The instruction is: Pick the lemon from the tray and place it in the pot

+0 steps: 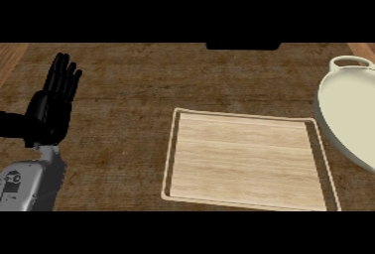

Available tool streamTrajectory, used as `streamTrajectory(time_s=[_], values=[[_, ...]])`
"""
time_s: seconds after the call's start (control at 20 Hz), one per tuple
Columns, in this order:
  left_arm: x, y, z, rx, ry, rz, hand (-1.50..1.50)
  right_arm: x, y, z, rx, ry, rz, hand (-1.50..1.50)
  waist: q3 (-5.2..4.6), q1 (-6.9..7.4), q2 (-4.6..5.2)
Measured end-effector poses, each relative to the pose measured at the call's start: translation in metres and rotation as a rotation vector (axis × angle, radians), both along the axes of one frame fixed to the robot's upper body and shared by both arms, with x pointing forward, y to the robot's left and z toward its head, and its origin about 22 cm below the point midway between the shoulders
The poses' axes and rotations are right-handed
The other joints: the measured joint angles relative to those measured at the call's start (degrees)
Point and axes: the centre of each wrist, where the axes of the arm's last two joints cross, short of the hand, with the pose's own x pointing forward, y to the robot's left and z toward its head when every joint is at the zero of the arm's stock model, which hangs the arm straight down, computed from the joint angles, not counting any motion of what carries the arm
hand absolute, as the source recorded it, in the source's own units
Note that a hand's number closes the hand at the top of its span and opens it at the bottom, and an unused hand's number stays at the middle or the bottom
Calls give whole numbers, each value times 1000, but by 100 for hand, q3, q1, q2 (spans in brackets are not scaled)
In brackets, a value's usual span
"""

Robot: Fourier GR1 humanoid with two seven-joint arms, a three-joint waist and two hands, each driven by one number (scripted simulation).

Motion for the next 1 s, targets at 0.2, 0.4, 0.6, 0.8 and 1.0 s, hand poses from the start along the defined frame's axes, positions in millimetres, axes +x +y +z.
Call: streamTrajectory(time_s=[0.2,0.4,0.6,0.8,1.0], values=[[1,-3,-6,-2,0,3,0,22,-12,-19,-10,15,-1,150,0,8,3],[4,-8,-4,-2,1,-8,0,45,-16,-28,-41,74,-14,150,0,37,10],[5,-7,-1,3,-3,-12,0,56,-18,-45,33,212,-10,-150,3,81,24],[2,-8,-3,1,-5,-20,0,63,-20,-57,95,315,49,-150,5,106,31],[4,-6,-7,-4,-5,-17,0,69,-17,-64,128,321,147,-150,7,75,30]])
